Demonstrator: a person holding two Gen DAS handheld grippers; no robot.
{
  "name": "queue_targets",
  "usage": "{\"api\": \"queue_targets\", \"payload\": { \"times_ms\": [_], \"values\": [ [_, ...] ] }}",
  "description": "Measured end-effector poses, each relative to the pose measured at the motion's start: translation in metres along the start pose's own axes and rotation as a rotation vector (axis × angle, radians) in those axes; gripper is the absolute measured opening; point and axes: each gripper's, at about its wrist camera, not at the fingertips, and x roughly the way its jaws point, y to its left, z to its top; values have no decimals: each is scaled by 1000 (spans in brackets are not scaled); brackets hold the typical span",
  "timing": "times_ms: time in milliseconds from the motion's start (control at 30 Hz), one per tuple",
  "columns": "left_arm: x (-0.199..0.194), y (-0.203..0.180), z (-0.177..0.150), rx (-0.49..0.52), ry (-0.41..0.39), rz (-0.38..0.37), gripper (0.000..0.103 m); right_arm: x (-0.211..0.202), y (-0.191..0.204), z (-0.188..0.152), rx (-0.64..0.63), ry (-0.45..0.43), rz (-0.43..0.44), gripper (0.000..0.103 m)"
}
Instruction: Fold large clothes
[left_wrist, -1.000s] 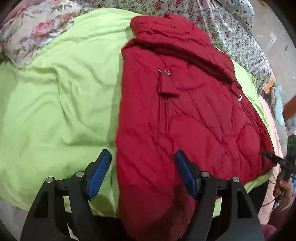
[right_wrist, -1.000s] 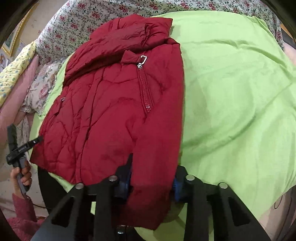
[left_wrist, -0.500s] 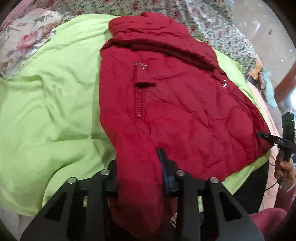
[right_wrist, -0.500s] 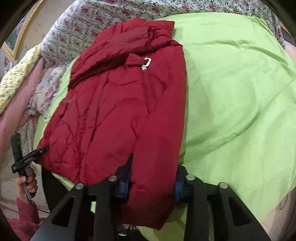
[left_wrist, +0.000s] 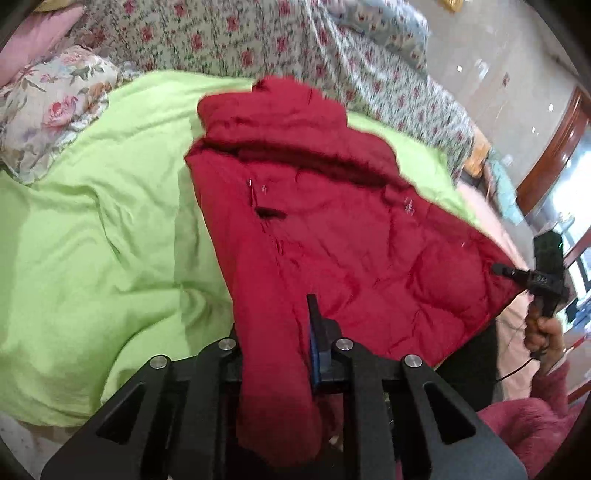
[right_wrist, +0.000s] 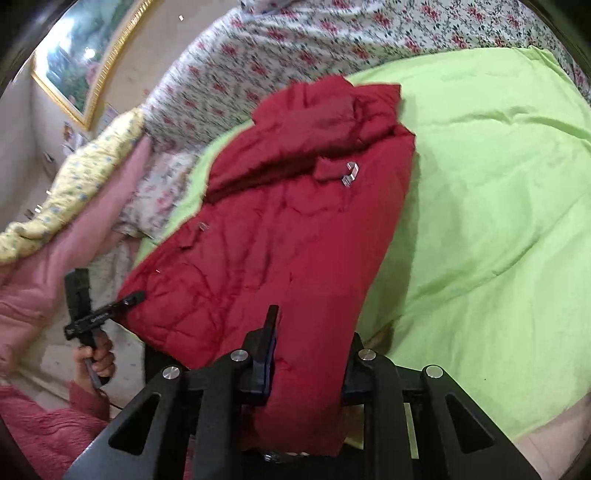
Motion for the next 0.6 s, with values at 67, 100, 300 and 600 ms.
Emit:
{"api": "queue_targets", "payload": {
  "times_ms": [67, 100, 300, 600],
  "values": [
    [-8, 3, 9, -18, -36, -18, 16, -7, -1, 7, 6, -36, 34, 22],
    [-13, 4, 16, -31, -63, -29, 16, -10, -1, 10, 11, -52, 47, 21],
    [-19, 11, 52, -72, -176, -52, 15, -19, -10, 43, 45, -178, 114, 20],
    [-5, 22, 95, -139, -253, -4, 15, -11, -11, 96, 15, -302, 65, 20]
  ]
}}
